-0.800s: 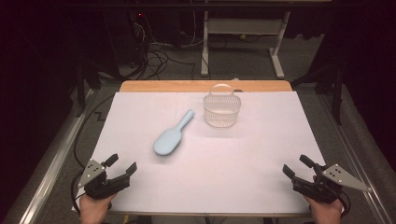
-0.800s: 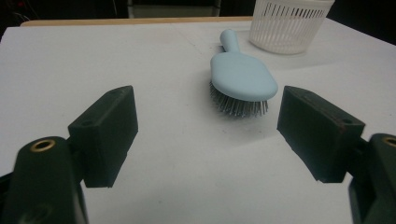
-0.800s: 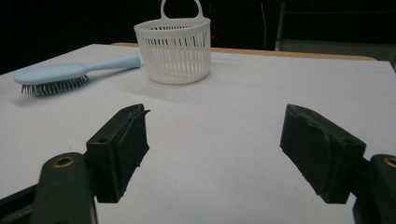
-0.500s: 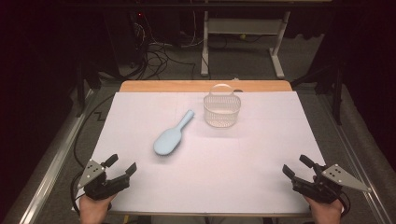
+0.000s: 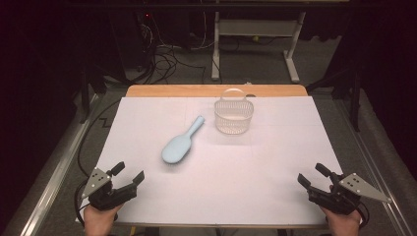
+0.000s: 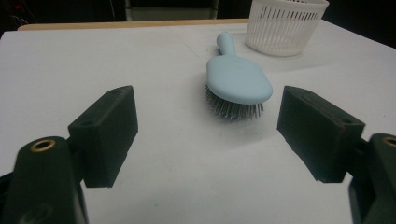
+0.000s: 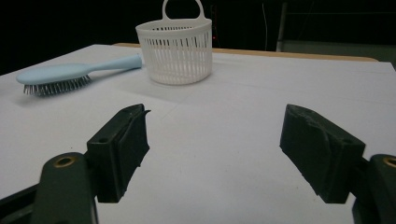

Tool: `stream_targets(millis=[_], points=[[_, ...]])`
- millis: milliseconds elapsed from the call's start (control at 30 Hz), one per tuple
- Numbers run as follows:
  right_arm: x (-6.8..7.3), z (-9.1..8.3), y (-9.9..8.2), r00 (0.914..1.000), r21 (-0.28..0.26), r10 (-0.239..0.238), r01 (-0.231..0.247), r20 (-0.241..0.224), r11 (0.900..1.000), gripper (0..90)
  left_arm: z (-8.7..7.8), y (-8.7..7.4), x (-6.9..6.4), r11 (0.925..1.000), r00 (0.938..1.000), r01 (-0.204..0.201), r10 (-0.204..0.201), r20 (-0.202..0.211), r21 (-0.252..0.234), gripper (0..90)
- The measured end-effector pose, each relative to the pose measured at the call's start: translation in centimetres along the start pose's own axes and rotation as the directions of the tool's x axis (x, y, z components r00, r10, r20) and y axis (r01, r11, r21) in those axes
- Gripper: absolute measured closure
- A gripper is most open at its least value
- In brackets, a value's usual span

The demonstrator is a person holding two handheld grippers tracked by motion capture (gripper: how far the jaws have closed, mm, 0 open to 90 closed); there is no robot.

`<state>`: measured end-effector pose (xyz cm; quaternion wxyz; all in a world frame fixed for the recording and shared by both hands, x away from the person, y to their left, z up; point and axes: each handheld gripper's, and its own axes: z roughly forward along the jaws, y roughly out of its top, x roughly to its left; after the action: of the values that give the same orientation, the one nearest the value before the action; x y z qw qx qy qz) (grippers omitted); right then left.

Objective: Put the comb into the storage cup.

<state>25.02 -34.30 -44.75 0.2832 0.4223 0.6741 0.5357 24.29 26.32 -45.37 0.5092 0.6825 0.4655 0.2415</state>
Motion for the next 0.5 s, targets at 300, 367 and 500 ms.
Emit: stream_targets(millis=[300, 367, 500], points=[[-0.02, 0.03, 0.00, 1.0000, -0.001, 0.001, -0.001, -0.003, 1.0000, 23.8, 0.19, 0.45, -0.21, 1.0000, 0.9999, 0.006, -0.006, 0.011, -0.008, 19.9], [0.01, 0.01, 0.00, 1.0000, -0.003, 0.002, -0.002, -0.004, 1.0000, 23.9, 0.28, 0.69, -0.52, 0.9999, 0.9999, -0.004, 0.005, 0.015, -0.015, 19.9], [0.02, 0.03, 0.00, 1.0000, -0.003, 0.000, 0.000, -0.007, 1.0000, 24.0, 0.40, 0.94, -0.79, 0.9997, 0.9996, -0.020, 0.020, 0.020, -0.013, 19.9]])
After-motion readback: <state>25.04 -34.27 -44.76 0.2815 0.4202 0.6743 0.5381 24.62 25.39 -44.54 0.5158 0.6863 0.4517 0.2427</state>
